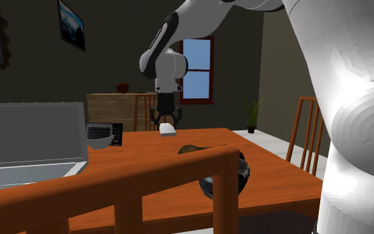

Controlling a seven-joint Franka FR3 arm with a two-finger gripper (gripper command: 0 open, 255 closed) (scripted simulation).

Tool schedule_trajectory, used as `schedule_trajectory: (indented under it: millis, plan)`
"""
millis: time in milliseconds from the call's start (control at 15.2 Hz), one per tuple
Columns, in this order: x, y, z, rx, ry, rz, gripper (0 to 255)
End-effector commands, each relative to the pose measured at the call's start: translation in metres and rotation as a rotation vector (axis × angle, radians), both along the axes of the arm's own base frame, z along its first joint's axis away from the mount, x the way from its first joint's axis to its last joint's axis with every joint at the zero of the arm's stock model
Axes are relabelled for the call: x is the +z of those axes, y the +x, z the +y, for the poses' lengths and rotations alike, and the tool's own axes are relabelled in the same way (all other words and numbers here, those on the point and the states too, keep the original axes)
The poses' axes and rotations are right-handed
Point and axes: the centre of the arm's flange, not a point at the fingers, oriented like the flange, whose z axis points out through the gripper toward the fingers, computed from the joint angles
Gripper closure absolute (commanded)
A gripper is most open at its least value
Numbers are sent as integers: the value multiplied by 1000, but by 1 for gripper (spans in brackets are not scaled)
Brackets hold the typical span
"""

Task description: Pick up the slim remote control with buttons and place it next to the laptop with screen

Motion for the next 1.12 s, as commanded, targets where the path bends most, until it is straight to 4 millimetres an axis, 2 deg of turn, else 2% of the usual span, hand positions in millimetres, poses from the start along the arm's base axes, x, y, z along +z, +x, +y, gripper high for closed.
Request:
schedule_trajectory:
  millis: [0, 1056]
  plan:
    - [11, -1, 0, 0, 0, 0, 255]
    - [95, -1, 0, 0, 0, 0, 255]
